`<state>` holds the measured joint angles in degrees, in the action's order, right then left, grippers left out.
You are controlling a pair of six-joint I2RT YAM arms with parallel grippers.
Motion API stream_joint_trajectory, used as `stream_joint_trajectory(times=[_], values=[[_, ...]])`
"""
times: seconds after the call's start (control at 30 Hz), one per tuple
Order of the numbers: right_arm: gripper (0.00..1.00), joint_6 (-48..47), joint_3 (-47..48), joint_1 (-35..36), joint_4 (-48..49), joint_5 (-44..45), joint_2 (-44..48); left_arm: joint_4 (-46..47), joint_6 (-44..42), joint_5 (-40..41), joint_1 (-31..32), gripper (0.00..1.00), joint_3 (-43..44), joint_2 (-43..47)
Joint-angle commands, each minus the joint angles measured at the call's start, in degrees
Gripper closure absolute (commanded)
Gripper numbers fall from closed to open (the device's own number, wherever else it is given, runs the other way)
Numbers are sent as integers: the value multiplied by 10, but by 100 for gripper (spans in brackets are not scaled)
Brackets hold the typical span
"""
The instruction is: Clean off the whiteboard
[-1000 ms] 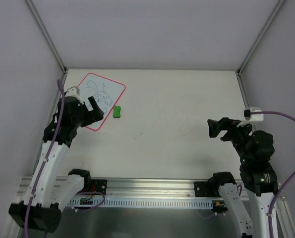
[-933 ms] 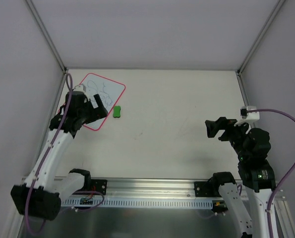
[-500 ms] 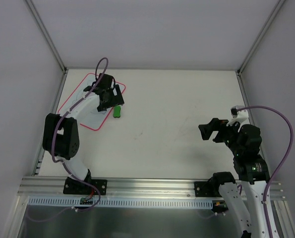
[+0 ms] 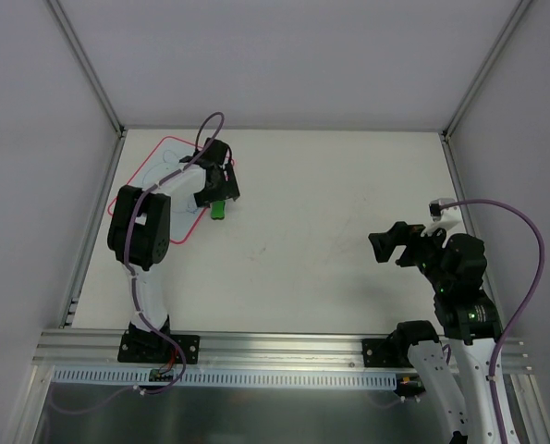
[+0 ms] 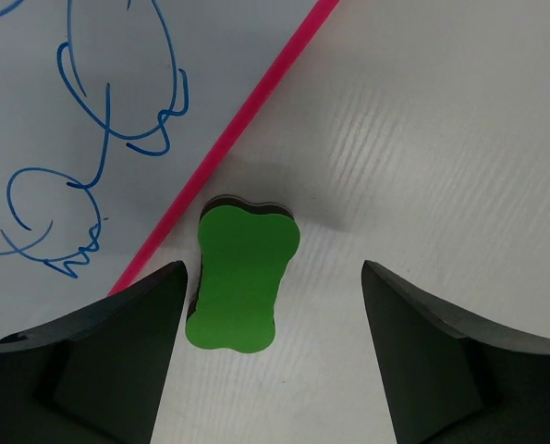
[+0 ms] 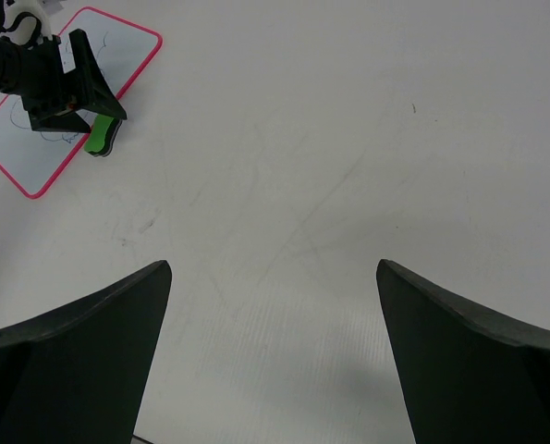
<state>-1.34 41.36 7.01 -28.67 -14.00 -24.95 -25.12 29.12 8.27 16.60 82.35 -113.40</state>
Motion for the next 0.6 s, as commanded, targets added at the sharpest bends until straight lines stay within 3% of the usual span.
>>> stream_joint_trajectory(times=[0.0, 0.13, 0.23, 0.3, 0.57], values=[[1, 0, -3, 4, 29, -10, 3, 0, -8, 31, 11, 23, 24, -13], [1, 1, -6, 5, 32, -9, 4, -1, -17, 36, 14, 28, 22, -25], [1, 1, -6, 5, 32, -7, 5, -1, -28, 33, 20, 38, 19, -27], [1, 0, -6, 4, 33, -7, 6, -1, -35, 31, 32, 50, 17, -25], [1, 0, -8, 4, 33, -2, 11, -1, -32, 4, 119, 73, -17, 12]])
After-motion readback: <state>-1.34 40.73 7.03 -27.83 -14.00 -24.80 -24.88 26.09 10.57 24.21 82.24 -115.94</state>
